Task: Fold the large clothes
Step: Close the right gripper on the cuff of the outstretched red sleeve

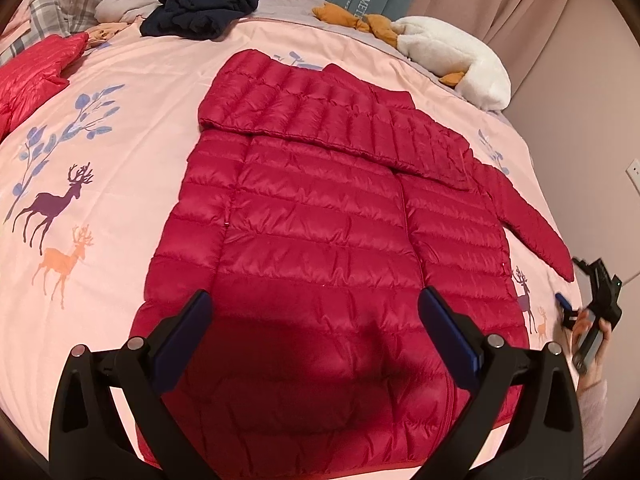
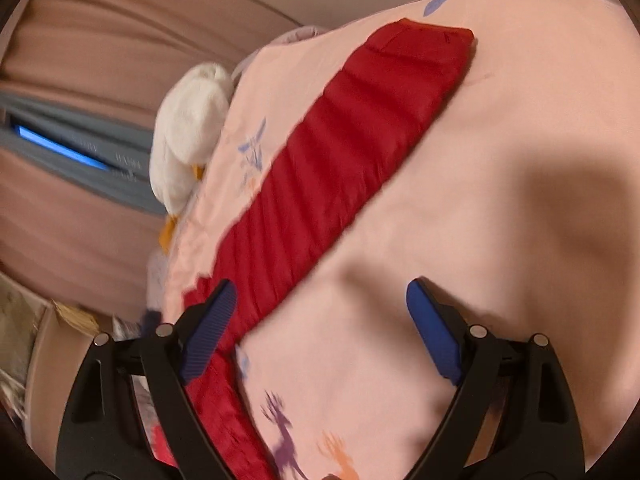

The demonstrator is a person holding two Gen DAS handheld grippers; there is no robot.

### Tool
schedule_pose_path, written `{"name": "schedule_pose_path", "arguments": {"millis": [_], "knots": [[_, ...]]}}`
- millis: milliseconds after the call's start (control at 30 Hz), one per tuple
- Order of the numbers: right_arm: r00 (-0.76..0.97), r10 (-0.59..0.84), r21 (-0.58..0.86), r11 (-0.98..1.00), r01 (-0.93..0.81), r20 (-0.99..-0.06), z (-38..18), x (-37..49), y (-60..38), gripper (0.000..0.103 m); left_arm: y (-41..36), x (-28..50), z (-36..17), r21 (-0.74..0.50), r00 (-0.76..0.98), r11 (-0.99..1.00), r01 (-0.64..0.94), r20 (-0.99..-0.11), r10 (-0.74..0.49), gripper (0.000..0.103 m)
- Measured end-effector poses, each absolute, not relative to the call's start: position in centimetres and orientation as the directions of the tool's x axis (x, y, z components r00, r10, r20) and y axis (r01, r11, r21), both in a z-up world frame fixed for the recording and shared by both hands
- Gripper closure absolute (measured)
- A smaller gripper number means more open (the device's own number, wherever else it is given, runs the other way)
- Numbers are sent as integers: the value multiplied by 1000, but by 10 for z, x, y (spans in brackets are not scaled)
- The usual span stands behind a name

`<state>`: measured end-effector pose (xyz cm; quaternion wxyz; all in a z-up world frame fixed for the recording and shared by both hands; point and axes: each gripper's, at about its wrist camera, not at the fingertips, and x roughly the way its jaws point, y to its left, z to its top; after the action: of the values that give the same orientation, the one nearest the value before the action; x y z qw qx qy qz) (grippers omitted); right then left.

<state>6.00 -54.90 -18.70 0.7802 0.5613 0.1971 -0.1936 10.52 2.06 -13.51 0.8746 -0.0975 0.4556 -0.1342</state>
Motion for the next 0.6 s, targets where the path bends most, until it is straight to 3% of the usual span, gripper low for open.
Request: {"name": "schedule_pose_path", "arguments": {"millis": [333, 433, 500, 600], "knots": [[836, -180, 803, 234, 548, -518, -197, 91, -588, 24, 1, 119, -139, -274, 534, 951, 140, -788, -306, 1], [797, -235, 760, 244, 603, -557, -197, 100, -590, 37, -5, 120, -138, -260, 541, 954, 146, -786, -297, 1], [769, -265, 733, 239, 637, -582, -200, 103, -592, 58, -7, 122, -138, -256, 541, 955, 149, -787, -296, 1], [759, -282, 729, 223, 647, -587, -207, 100, -596, 78, -9, 124, -138, -245, 544, 958, 151, -788, -287, 1]]}}
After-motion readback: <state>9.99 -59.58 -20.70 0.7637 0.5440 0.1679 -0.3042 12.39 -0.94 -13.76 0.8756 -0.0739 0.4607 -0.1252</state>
